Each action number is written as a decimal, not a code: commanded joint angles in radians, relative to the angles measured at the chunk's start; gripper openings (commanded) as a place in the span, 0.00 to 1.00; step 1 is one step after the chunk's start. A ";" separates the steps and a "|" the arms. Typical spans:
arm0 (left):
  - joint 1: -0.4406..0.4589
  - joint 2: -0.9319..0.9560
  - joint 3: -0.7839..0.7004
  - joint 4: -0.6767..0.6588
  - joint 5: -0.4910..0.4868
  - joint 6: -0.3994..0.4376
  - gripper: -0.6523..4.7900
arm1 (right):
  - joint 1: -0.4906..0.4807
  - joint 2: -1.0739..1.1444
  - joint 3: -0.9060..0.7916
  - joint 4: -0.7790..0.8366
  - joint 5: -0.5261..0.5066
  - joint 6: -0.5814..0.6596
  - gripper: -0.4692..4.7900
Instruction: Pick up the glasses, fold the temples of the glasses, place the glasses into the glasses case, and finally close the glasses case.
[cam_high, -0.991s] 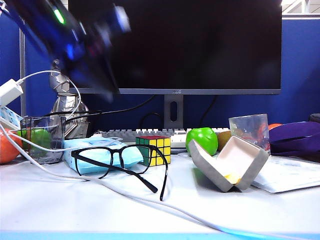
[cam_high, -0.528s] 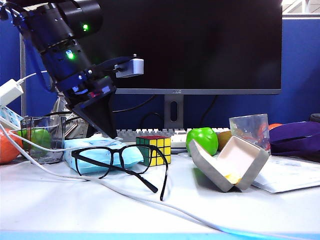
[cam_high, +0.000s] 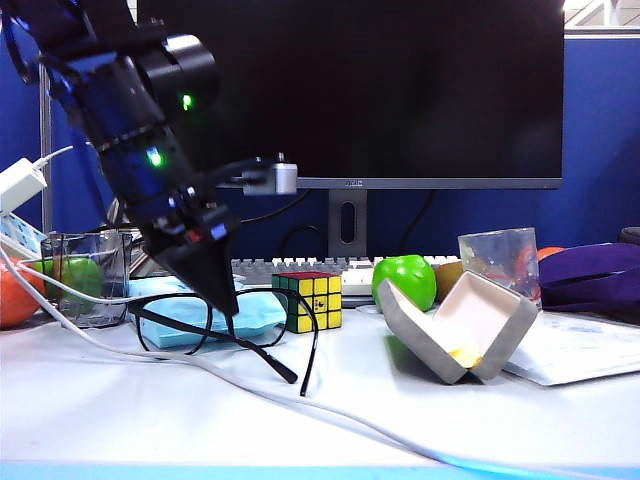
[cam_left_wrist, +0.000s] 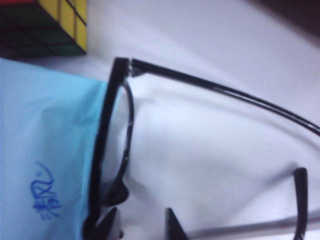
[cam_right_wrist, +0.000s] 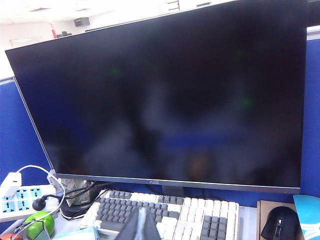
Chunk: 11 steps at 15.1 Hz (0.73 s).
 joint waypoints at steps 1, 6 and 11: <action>-0.002 0.004 0.005 0.013 0.000 0.002 0.35 | -0.001 -0.002 0.006 0.010 -0.003 -0.001 0.09; -0.002 0.004 0.005 0.025 0.000 0.002 0.11 | -0.001 -0.002 0.006 0.010 -0.003 -0.001 0.09; -0.002 -0.002 0.007 0.021 0.000 -0.001 0.11 | -0.001 -0.002 0.006 0.010 -0.004 -0.001 0.09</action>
